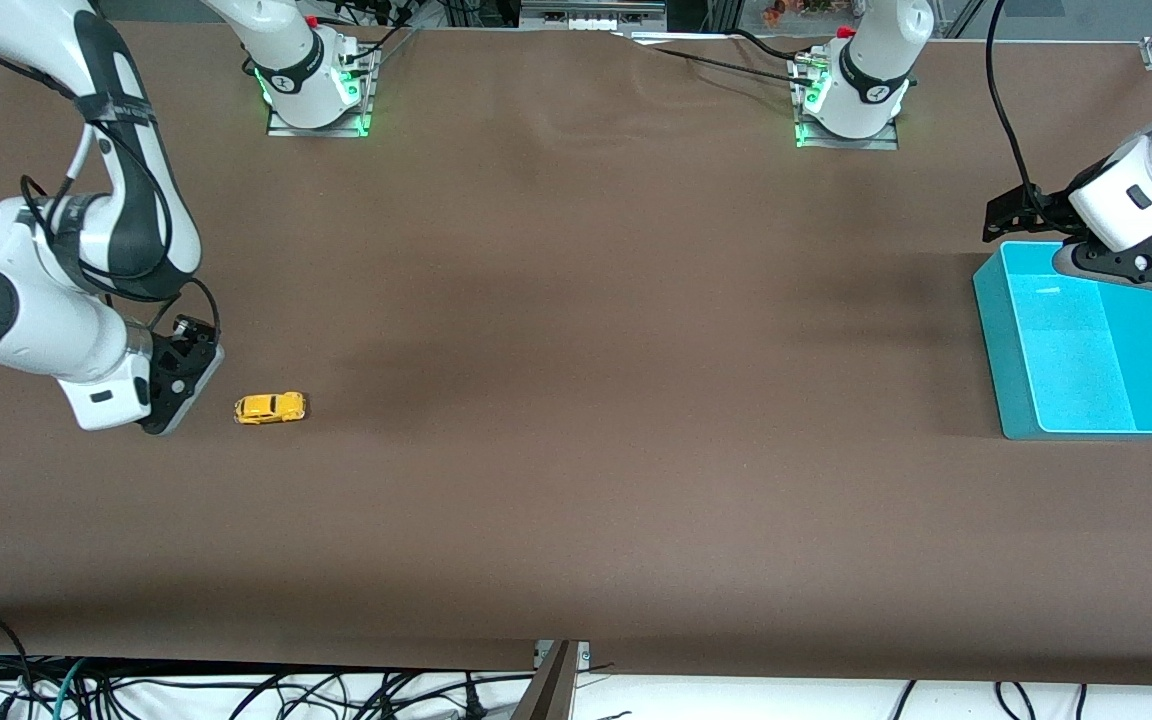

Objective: Wind and store yellow beetle car
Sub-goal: 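Reach the right gripper down over the yellow beetle car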

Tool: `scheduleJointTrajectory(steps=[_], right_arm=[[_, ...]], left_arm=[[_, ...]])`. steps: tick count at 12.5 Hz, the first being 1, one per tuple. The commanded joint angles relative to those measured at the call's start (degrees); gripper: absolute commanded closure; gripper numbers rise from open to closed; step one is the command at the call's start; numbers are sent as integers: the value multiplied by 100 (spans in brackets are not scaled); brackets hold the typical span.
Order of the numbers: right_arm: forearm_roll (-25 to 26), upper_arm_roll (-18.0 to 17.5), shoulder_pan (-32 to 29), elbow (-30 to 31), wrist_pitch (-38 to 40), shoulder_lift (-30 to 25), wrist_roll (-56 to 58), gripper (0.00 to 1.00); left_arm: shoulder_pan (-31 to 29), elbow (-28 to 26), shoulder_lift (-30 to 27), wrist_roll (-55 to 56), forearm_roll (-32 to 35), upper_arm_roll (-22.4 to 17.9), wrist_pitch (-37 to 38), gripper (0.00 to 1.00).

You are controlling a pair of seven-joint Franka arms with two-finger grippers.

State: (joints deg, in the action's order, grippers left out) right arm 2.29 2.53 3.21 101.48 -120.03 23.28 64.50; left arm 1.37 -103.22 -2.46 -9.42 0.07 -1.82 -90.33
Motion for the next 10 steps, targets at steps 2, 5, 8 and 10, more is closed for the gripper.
scheduleJointTrajectory(steps=[2,5,8,10], right_arm=[[53,-15,-14,231,-852,290,1316,0],[53,-33,21,310,-1329,449,1934,0],[26,-33,21,634,-1969,555,2355,0],[18,-42,21,898,-2295,555,2392,0]], left_arm=[[-49,-50,-71,-95,125,41,33,0],[-49,-50,-53,-95,125,41,33,0],[-49,-50,-53,-95,125,41,33,0],[-49,-50,-53,-95,125,41,33,0]])
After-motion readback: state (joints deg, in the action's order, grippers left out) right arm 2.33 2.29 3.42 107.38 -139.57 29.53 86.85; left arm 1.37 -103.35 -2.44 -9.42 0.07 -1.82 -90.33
